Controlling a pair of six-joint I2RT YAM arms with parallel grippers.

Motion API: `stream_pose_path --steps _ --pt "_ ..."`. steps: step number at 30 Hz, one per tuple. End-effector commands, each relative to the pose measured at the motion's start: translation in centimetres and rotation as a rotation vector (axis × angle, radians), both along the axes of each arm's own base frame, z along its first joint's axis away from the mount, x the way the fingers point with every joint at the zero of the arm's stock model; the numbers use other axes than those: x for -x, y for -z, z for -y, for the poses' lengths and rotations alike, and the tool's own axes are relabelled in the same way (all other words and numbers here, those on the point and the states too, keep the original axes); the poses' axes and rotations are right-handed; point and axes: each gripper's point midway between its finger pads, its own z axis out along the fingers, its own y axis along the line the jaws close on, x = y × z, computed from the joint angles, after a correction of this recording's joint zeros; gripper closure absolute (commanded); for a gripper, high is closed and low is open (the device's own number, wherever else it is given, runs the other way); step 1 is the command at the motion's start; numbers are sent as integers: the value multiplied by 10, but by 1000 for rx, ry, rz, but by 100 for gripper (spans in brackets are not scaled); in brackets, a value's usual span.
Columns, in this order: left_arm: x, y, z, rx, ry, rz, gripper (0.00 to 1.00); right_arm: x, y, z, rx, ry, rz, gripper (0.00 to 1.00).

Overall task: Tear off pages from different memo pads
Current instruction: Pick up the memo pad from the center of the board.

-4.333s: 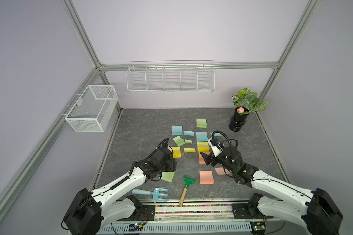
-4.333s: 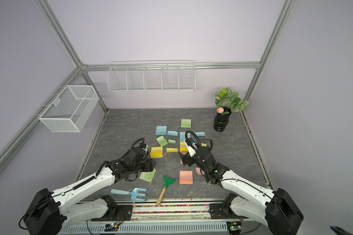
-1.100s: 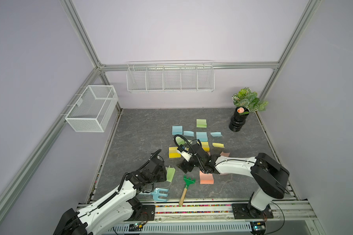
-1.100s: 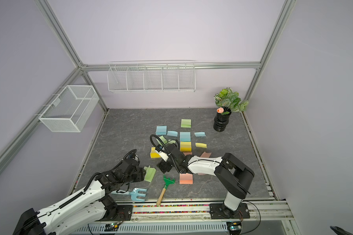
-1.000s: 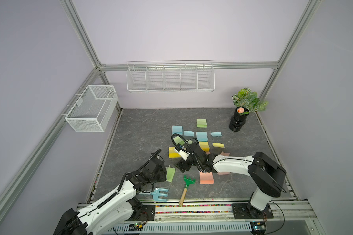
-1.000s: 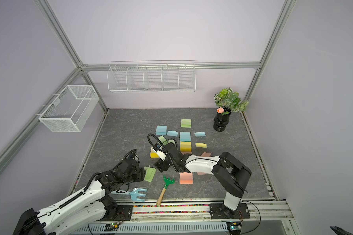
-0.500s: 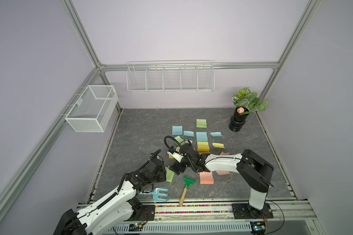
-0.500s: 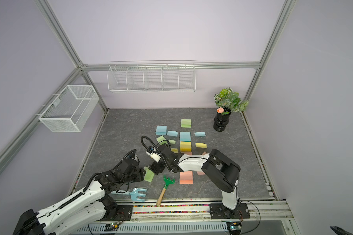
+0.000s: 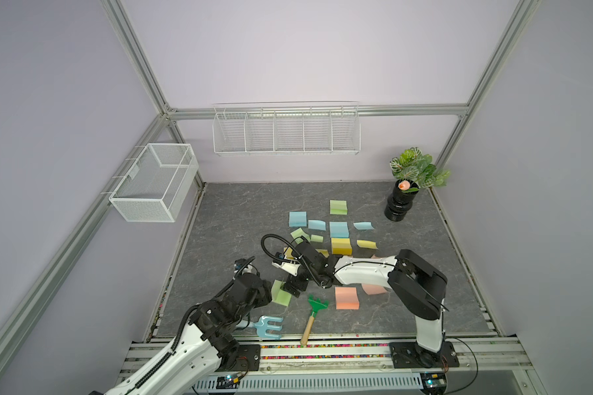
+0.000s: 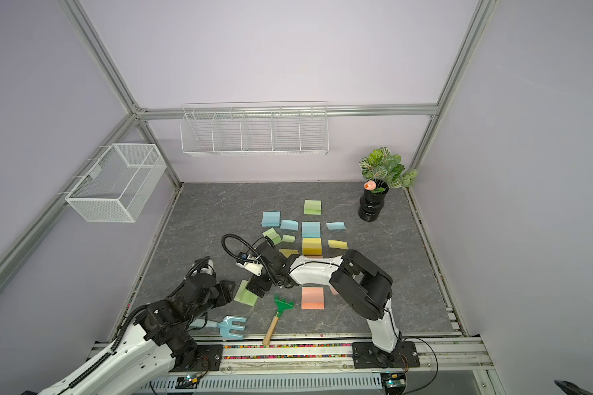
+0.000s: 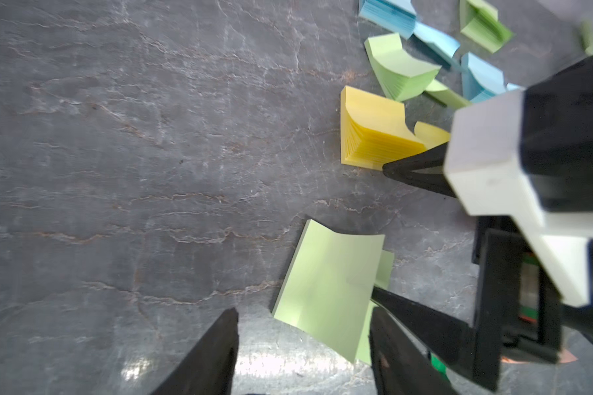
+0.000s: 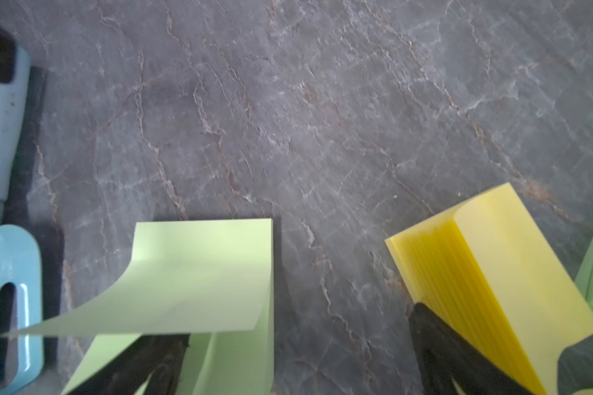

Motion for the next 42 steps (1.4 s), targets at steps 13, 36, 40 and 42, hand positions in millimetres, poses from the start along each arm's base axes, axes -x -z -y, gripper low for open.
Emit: stream_pose_path --steps 13,36,40,42 --pt "17 -34 -61 205 -344 118 37 21 3 -16 -5 -515 445 20" --pt "12 -33 -49 172 -266 130 38 35 -15 -19 -64 -624 644 94" --pt "9 -37 -21 186 -125 121 36 22 -43 -15 -110 -487 550 93" --pt "7 -39 -6 200 -57 115 34 19 -57 -10 -148 -433 503 93"
